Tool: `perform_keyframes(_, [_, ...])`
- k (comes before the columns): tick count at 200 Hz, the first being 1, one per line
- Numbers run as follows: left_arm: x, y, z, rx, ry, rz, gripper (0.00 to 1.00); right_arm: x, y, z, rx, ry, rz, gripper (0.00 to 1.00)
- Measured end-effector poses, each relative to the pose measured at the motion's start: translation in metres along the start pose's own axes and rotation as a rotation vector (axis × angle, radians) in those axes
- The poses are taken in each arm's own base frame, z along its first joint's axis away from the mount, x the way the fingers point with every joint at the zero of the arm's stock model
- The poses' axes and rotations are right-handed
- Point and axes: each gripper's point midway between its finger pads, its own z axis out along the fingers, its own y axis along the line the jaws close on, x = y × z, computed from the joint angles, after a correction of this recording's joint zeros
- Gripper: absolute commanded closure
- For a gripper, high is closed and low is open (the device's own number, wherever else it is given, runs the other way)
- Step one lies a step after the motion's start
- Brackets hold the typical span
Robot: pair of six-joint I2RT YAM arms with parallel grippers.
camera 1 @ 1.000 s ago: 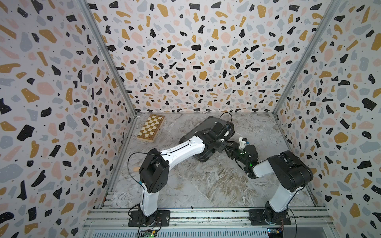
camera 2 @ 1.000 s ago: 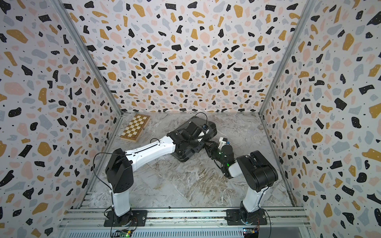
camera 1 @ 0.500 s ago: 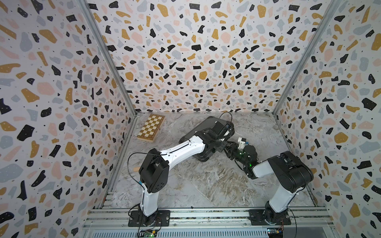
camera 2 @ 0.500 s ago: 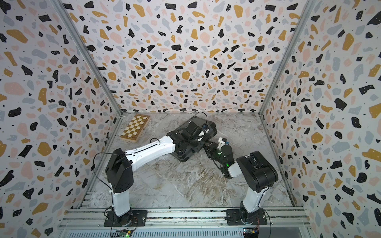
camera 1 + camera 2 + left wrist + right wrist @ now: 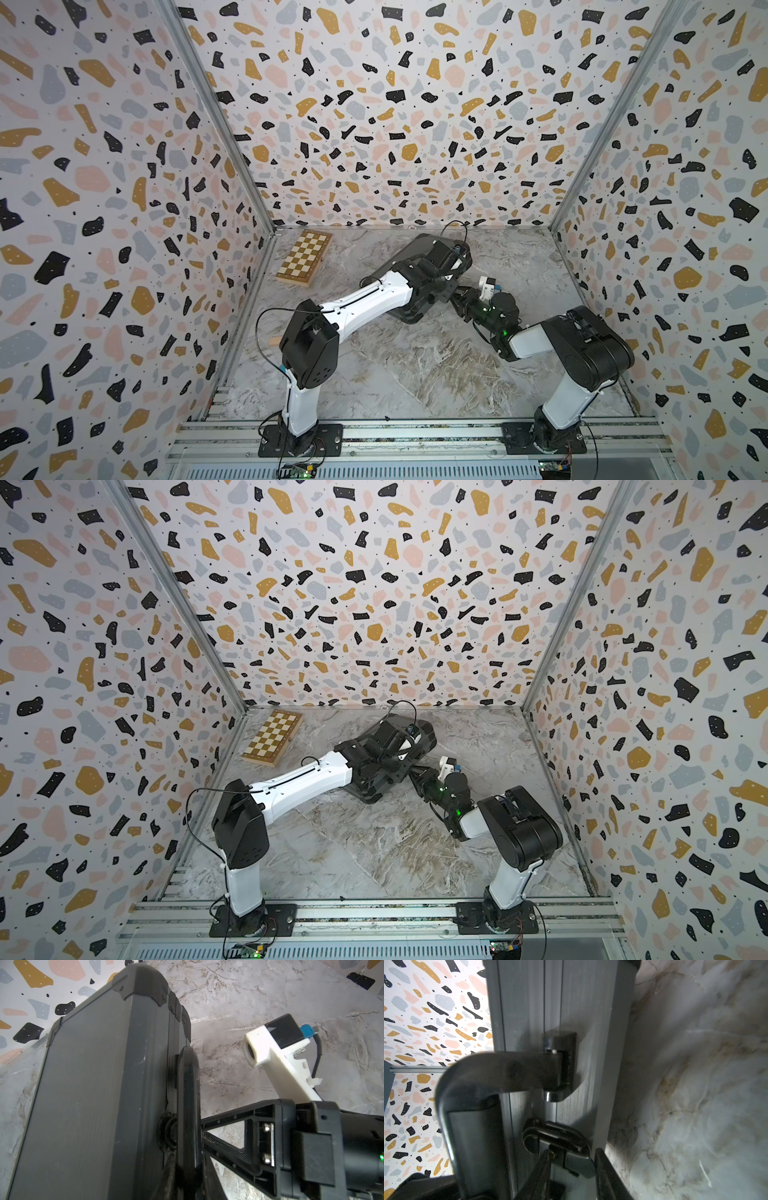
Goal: Open the poker set cases
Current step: Open the fastener on the poker set case.
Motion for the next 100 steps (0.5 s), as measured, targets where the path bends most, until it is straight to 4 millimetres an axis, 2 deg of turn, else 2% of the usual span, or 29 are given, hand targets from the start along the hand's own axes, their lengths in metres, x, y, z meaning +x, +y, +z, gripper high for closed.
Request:
perform_keyframes(55, [-0.0025, 0.0019, 0.0010, -0.001, -0.013, -0.013, 1.00, -0.0005, -0.0013, 0.0001, 0.006, -0.003, 0.013, 0.74])
perform_keyframes(100, [0.0026, 0.0013, 0.0092, 0.002, -0.028, -0.031, 1.00, -0.0014, -0.0086, -0.0034, 0.064, -0.013, 0.025, 0.76])
